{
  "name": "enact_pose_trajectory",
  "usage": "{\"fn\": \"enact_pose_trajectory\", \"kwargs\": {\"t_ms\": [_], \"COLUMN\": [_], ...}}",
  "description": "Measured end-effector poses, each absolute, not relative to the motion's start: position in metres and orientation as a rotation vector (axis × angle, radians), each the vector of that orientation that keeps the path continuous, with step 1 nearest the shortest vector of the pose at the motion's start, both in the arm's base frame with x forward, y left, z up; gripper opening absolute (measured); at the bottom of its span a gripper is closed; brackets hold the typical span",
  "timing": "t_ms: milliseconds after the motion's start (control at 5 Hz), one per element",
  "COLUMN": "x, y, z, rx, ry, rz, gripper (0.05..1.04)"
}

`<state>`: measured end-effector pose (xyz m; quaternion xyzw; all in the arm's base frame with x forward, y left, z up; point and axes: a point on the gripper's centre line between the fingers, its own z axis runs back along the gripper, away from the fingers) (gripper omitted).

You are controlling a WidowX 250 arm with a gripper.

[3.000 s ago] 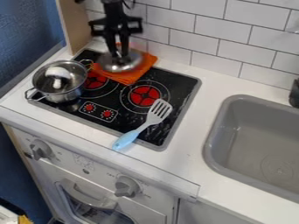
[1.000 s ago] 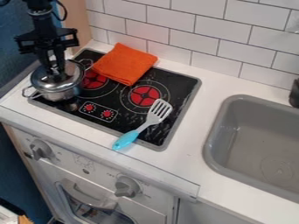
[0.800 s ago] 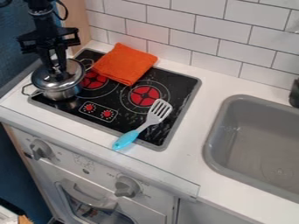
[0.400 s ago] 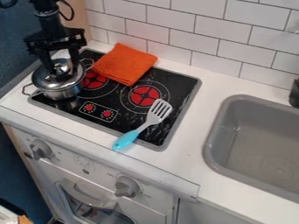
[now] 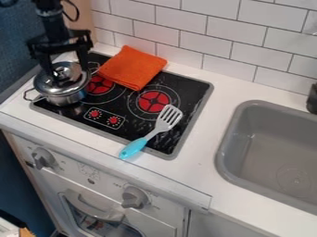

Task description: Place the silver lid on the silver pot

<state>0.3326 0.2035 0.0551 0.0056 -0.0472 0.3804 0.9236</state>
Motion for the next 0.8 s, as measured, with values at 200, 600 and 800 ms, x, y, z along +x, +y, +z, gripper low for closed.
{"fn": "enact_pose_trajectory", "kwargs": {"t_ms": [200, 600, 800], "x": [0.336, 0.328, 0.328], "y": [0.205, 0.201, 0.201], "z": [0.076, 0.132, 0.132], "rx": [0.009, -0.027, -0.025], "ry": [-0.144, -0.272, -0.271], "rz": [0.791, 0.799, 0.8], "gripper": [1.001, 1.001, 1.001]}}
